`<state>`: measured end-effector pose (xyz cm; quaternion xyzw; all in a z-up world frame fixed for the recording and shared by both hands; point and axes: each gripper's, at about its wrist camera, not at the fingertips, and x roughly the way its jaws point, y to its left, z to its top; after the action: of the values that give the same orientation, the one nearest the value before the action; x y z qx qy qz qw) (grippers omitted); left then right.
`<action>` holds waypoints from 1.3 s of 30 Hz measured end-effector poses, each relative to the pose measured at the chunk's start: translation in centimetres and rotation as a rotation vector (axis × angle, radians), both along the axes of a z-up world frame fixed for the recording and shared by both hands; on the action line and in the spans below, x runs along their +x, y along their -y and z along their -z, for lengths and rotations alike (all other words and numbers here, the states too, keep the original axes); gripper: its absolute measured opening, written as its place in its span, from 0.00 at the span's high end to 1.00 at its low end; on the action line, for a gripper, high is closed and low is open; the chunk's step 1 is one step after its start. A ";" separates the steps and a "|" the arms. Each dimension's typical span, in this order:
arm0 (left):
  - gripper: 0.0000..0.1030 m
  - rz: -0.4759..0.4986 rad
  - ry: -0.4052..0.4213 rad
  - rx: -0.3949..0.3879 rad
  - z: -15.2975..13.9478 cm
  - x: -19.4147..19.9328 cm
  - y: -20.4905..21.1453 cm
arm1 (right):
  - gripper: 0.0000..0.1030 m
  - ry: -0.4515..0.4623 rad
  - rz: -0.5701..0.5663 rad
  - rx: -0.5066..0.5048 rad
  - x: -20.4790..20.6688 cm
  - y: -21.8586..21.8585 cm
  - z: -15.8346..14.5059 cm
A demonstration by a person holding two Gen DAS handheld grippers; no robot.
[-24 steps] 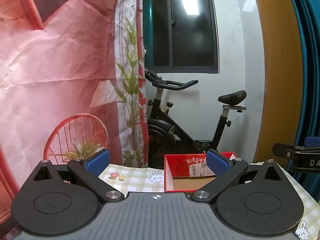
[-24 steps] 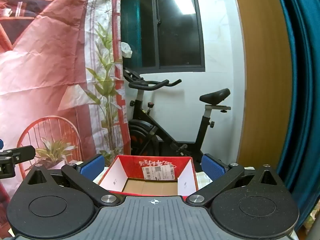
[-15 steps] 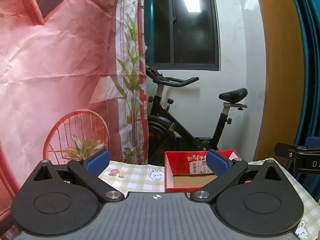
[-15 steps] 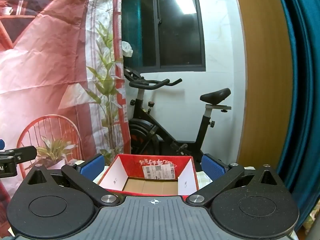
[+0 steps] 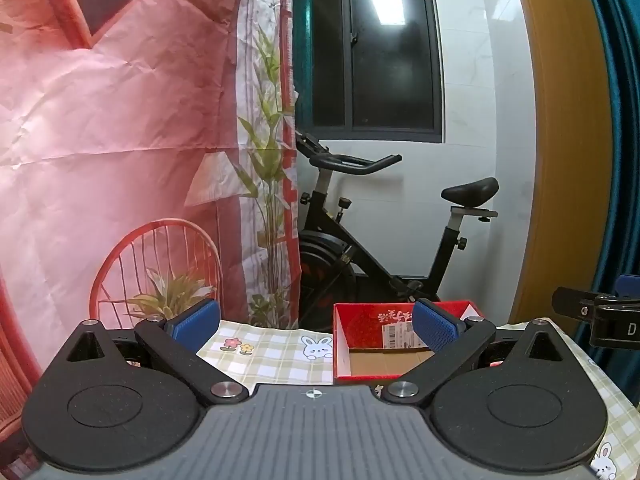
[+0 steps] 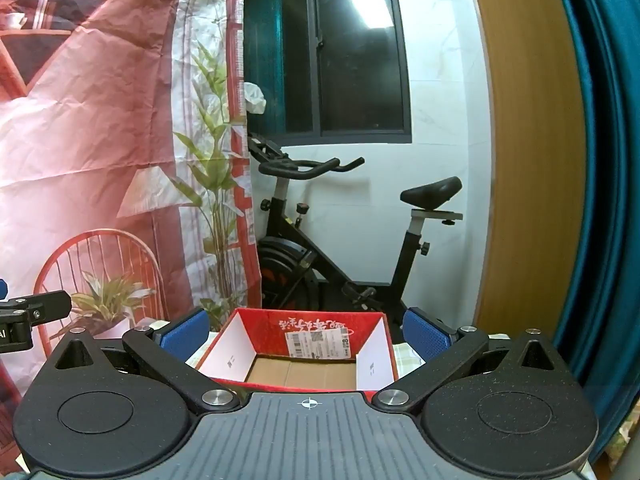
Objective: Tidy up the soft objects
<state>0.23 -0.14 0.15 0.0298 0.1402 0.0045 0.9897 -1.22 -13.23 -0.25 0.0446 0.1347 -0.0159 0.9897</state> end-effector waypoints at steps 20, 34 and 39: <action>0.00 -0.002 0.002 -0.004 0.0 0.0 -0.2 | 0.00 -0.001 0.000 -0.003 -0.1 -0.2 0.0; 0.00 -0.003 0.001 -0.005 0.0 0.0 -0.3 | 0.00 -0.002 0.001 -0.004 -0.1 -0.2 0.0; 0.00 -0.003 0.000 -0.006 0.0 0.0 -0.3 | 0.00 -0.001 0.000 -0.005 -0.1 -0.2 0.0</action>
<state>0.24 0.15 0.13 0.0268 0.1401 0.0057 0.9898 -1.33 -13.03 -0.30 0.0422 0.1353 -0.0164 0.9898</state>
